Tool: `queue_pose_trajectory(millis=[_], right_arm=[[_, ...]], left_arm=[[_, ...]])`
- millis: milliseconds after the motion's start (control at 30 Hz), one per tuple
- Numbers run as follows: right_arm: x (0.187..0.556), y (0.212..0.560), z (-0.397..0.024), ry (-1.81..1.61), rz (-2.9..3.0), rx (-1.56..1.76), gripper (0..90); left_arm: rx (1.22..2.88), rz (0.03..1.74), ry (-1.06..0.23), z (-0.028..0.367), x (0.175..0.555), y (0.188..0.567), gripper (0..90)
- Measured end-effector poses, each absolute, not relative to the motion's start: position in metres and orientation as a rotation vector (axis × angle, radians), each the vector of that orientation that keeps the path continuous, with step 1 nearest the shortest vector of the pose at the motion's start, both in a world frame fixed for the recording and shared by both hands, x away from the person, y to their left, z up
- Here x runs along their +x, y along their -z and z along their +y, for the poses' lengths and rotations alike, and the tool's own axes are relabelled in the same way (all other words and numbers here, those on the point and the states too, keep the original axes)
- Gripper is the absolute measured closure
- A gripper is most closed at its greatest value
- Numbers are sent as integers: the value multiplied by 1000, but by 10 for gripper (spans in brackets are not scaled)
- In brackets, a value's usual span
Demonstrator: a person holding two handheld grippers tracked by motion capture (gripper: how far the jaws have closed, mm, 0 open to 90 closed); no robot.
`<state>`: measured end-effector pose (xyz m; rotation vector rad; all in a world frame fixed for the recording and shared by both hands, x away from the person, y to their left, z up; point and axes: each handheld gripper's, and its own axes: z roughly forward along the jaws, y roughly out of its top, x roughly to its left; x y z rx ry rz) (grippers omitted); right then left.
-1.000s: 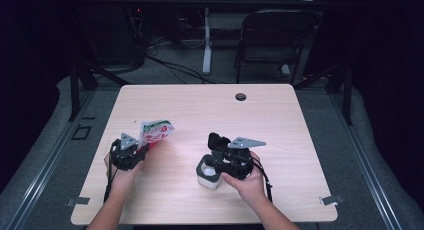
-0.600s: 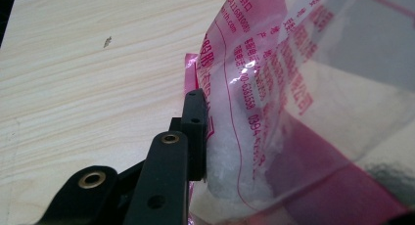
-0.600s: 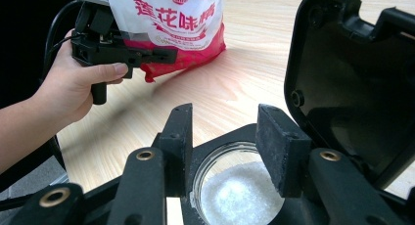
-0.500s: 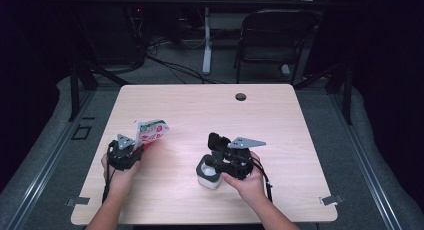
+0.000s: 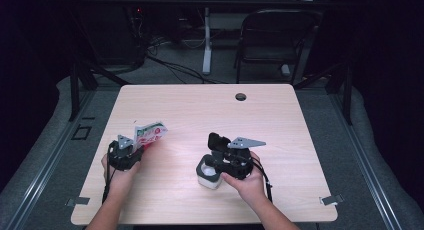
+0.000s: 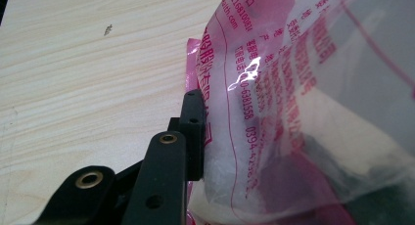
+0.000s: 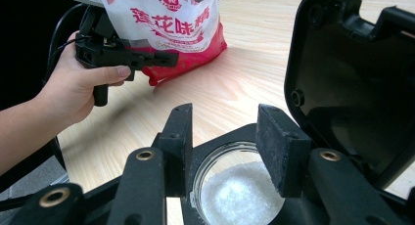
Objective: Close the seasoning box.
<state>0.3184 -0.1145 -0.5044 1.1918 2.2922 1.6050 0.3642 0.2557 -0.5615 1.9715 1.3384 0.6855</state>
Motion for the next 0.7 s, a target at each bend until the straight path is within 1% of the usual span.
queue_pose_trajectory(millis=[233,333,400,600,700], right_arm=[[318,504,-114,-1606,2292,1192,576],[318,504,-114,-1606,2292,1191,576],[319,504,-115,-1604,2295,1190,576],[319,504,-116,-1601,2295,1192,575],[319,504,-115,-1601,2297,1192,575]], left_arm=[[1968,1341,-678,254,364,564,715],[1972,1335,-675,254,363,564,687],[1962,1334,-678,254,363,564,654],[1937,1307,-682,251,362,564,510],[1947,1287,-691,248,361,564,453]])
